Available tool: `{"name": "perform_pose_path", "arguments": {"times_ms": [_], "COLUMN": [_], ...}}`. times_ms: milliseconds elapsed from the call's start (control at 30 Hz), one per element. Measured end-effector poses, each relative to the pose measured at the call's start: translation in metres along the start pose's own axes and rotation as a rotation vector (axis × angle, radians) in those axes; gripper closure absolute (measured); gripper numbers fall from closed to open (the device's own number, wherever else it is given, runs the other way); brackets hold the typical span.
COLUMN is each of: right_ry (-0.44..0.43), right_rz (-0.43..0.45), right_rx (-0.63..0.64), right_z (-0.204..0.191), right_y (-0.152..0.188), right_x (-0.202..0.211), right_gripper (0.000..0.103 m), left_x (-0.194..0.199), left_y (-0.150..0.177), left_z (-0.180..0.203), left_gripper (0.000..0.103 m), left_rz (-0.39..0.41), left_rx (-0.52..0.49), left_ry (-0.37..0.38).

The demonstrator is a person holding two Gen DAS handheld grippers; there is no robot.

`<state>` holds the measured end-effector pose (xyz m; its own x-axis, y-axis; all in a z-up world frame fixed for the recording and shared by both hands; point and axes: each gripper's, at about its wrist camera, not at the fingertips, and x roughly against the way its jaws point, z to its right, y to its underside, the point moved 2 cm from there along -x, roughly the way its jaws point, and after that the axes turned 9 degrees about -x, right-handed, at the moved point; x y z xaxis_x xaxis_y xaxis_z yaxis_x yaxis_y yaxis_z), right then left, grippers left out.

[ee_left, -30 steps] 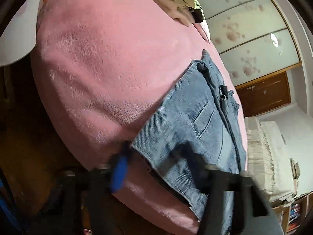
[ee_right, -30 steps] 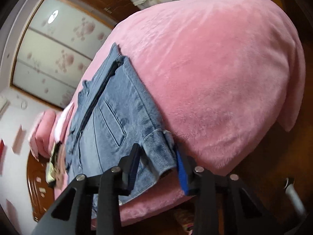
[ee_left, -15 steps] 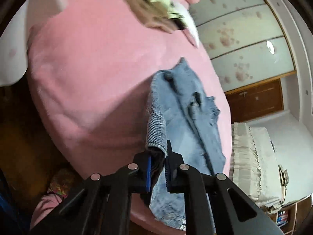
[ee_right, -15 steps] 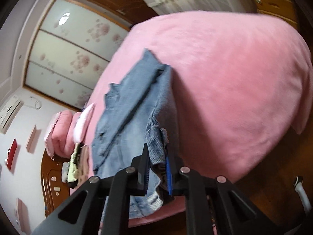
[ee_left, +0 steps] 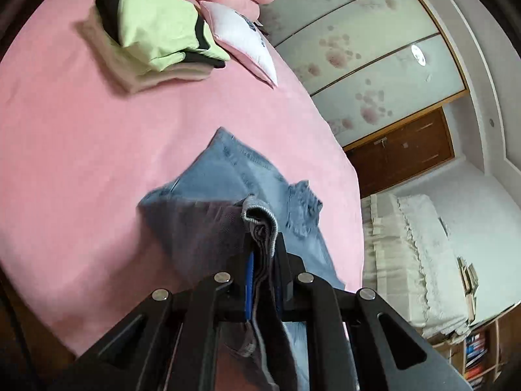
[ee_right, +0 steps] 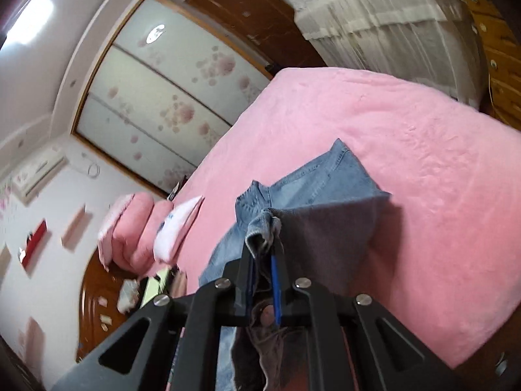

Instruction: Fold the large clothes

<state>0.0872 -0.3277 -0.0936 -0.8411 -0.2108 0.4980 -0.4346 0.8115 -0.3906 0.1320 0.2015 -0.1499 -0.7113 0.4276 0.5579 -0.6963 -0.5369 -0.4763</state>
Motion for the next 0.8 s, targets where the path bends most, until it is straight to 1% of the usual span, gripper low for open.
{"name": "perform_pose_path", "arguments": {"times_ms": [67,100,133,167,233,367,467,567,633,700,800], "right_ry": [-0.004,-0.026,-0.052,-0.070,-0.071,-0.070,-0.068,-0.028,0.016,0.085,0.181], "right_rz": [0.024,0.039,0.052,0.059,0.069,0.063,0.050,0.026,0.009,-0.006,-0.029], "right_rx": [0.001,-0.020,-0.050,-0.073,-0.090,-0.089,-0.083,-0.093,-0.051,-0.001,0.012], "right_z": [-0.005,-0.005,-0.004,-0.003,-0.004,-0.010,-0.015,-0.016,-0.019,-0.016,0.002], "right_y": [-0.011,-0.017,-0.026,-0.034,-0.049,-0.089,-0.117,-0.145,-0.158,-0.165,-0.166], "right_x": [-0.012,-0.018,-0.025,-0.032,-0.044,-0.083,-0.115,-0.152,-0.177,-0.207,-0.246], "right_gripper": [0.095,0.095,0.095,0.095,0.095,0.095,0.095,0.095,0.095,0.095,0.095], "left_x": [-0.012,-0.014,-0.022,-0.030,-0.048,-0.084,-0.113,-0.151,-0.179,-0.206,-0.245], "left_y": [-0.023,-0.027,-0.041,-0.047,-0.067,-0.095,-0.118,-0.137,-0.144,-0.146,-0.144], "left_z": [0.007,0.008,0.015,0.019,0.036,0.058,0.072,0.080,0.083,0.078,0.062], "left_gripper": [0.096,0.096,0.096,0.096,0.096,0.096,0.096,0.095,0.095,0.095,0.093], "left_rz": [0.009,0.015,0.027,0.031,0.032,0.007,0.001,-0.028,-0.050,-0.074,-0.109], "left_rx": [0.003,0.007,0.006,0.001,-0.030,-0.022,-0.032,-0.035,-0.046,-0.044,0.005], "left_ry": [0.017,0.024,0.023,0.011,-0.019,-0.047,-0.106,-0.172,-0.211,-0.243,-0.280]}}
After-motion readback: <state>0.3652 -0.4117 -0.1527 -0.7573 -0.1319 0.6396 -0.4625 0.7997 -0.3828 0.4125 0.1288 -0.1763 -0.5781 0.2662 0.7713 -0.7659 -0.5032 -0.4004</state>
